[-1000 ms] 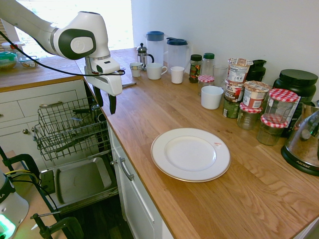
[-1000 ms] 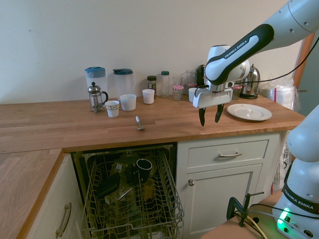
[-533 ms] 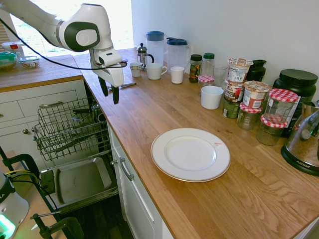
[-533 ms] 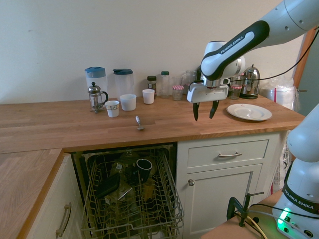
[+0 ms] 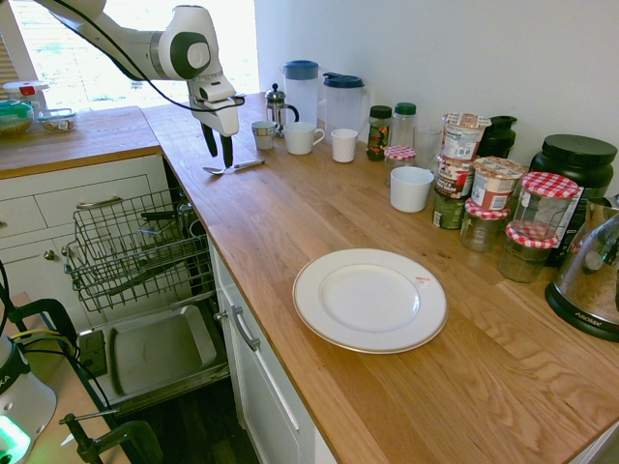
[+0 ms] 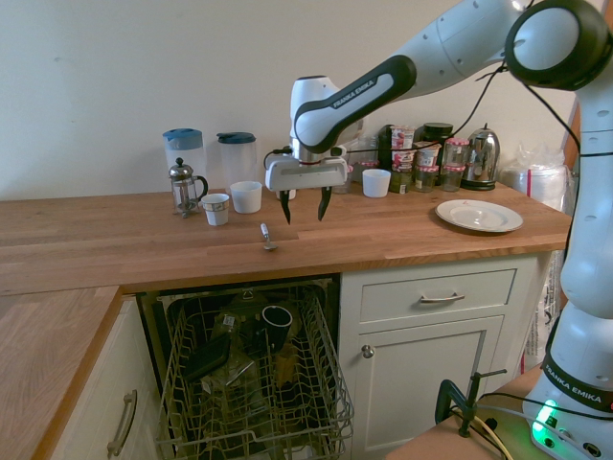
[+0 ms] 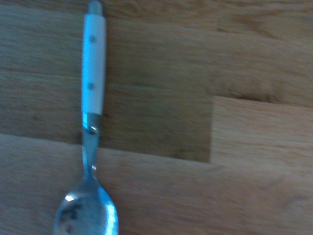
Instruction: Put the spoon in the dishwasher
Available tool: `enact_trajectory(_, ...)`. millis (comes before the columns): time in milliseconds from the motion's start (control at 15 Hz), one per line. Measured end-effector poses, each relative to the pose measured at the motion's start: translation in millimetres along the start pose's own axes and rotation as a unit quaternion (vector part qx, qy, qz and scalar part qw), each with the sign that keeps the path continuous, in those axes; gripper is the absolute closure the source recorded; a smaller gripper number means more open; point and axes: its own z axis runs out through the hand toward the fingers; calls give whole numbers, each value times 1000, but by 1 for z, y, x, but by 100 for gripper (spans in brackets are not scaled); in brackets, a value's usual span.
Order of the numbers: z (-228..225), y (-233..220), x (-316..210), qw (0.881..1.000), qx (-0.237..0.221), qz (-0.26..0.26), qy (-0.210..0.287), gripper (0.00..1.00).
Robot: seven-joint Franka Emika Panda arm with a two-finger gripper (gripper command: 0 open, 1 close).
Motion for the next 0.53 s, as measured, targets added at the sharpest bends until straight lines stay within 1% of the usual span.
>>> enact_trajectory(267, 4, -59, -10, 1000, 1, -3, -5, 0)
enact_trajectory(400, 19, -82, -7, 1000, 0, -1, -8, 0)
enact_trajectory(533, 36, -95, -5, 1000, -8, 4, -15, 0)
